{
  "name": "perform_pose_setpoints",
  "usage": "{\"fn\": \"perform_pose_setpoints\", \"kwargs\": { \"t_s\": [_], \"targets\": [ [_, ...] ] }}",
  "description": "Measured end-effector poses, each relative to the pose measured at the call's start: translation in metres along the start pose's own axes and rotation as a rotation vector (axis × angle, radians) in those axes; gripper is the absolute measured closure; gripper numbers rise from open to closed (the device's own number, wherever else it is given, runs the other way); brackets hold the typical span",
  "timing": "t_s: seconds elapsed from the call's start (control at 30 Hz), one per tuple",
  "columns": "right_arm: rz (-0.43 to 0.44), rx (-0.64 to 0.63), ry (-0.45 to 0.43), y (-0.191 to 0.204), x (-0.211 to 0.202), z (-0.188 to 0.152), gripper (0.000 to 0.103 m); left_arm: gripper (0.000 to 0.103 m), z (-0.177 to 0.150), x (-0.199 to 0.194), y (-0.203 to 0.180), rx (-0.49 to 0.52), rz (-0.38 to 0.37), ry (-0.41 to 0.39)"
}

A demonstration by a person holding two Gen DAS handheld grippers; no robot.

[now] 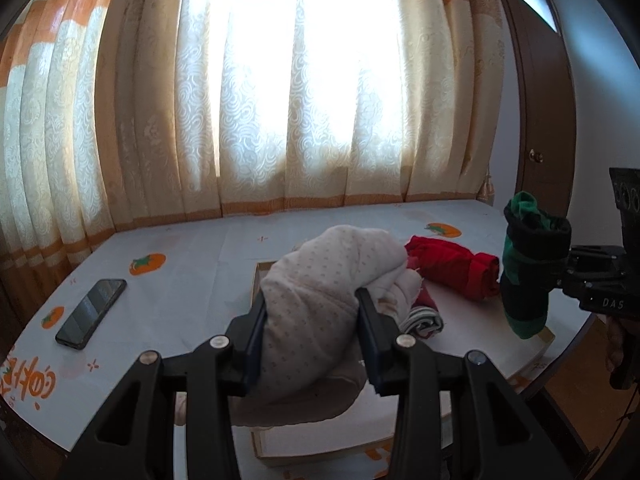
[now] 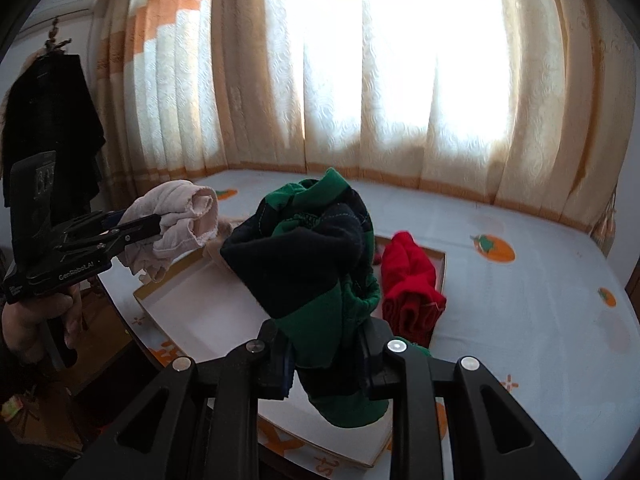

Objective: Take underwear out of drawer
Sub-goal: 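Carry both held items over the cardboard tray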

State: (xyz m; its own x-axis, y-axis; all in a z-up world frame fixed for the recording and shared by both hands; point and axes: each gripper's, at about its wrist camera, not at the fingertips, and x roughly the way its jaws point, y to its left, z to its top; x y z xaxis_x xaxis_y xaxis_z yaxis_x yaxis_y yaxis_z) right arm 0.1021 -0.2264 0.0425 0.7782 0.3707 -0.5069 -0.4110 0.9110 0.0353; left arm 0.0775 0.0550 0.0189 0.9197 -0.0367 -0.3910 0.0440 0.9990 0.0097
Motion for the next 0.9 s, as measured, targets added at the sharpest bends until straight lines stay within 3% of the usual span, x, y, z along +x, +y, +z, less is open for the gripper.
{"fn": "perform_pose_setpoints", "kwargs": {
  "t_s": [0.4, 0.9],
  "targets": [
    [-0.032, 0.031, 0.207, -0.011, 0.033, 0.002, 0.077, 0.063, -0.013, 0.02, 0.001, -0.053, 0.001, 0.06],
    [-0.042, 0.044, 0.228, -0.012, 0.051, 0.002, 0.077, 0.063, -0.024, 0.041, -0.008, -0.027, 0.007, 0.131]
  ]
}}
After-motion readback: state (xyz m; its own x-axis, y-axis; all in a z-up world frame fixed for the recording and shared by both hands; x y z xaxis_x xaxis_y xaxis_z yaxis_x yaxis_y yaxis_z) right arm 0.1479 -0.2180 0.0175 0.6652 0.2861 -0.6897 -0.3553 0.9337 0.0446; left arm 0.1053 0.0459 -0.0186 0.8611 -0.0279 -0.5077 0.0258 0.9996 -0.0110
